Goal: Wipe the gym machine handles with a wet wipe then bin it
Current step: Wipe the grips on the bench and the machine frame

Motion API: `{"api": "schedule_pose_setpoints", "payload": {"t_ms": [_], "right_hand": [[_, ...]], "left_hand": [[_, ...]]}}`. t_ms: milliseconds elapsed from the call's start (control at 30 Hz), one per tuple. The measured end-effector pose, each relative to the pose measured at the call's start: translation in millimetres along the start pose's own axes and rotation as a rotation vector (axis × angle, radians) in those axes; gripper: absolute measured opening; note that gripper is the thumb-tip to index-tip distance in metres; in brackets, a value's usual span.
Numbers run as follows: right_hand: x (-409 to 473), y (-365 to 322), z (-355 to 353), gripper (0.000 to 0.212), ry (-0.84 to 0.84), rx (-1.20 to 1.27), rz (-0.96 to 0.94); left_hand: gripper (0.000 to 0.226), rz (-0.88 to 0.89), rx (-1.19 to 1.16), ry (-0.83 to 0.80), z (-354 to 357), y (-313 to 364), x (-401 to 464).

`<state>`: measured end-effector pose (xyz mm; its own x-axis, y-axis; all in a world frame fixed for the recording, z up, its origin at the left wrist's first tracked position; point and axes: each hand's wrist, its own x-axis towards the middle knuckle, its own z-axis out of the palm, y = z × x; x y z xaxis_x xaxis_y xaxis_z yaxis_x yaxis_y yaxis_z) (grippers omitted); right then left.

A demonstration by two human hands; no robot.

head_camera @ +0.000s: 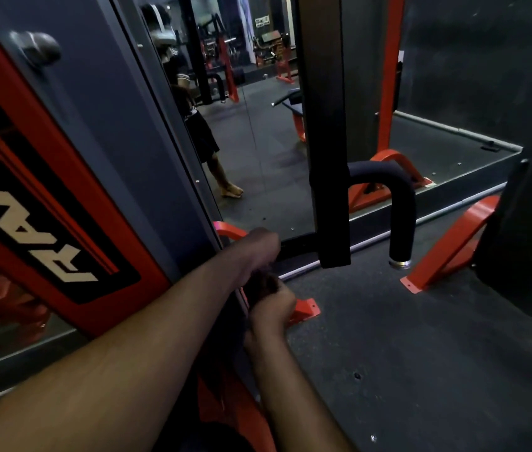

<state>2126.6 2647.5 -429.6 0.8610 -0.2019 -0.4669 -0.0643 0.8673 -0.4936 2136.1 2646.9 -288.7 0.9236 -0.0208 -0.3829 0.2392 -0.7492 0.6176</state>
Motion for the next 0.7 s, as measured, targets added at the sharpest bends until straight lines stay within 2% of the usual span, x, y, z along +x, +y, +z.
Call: {"api": "schedule_pose_setpoints", "payload": {"t_ms": [33, 133, 200, 233, 267, 367, 400, 533, 700], "right_hand": [[-10, -10, 0, 0.044, 0.012, -0.087, -0.068], [-25, -37, -20, 0.021, 0.109, -0.553, -0.438], [-33, -62, -32, 0.012, 0.150, -0.632, -0.589], [-32, -69, -36, 0.013, 0.181, -0.554, -0.605], [-32, -75, -36, 0.014, 0.191, -0.473, -0.609], [-22, -74, -8, 0.019, 0.211, -0.096, -0.305], [-15, -69, 0, 0.018, 0.228, -0.037, -0.244], [-13, -50, 11, 0.016, 0.246, -0.274, -0.287], [-23, -34, -1, 0.010, -0.048, -0.416, -0.123]], "left_hand": [[0.021, -0.005, -0.043, 0.013, -1, 2, -5], [0.030, 0.024, -0.101, 0.054, -1, 6, -22], [0.031, 0.047, -0.169, 0.066, -1, 9, -26], [0.032, 0.061, -0.189, 0.077, 0, 11, -28], [0.034, 0.071, -0.194, 0.092, 1, 12, -30], [0.036, 0.076, -0.238, 0.126, 4, 15, -32], [0.036, 0.075, -0.246, 0.130, 5, 15, -32], [0.040, 0.074, -0.268, 0.122, 6, 9, -23], [0.031, 0.038, -0.247, 0.097, 4, 4, -21]]}}
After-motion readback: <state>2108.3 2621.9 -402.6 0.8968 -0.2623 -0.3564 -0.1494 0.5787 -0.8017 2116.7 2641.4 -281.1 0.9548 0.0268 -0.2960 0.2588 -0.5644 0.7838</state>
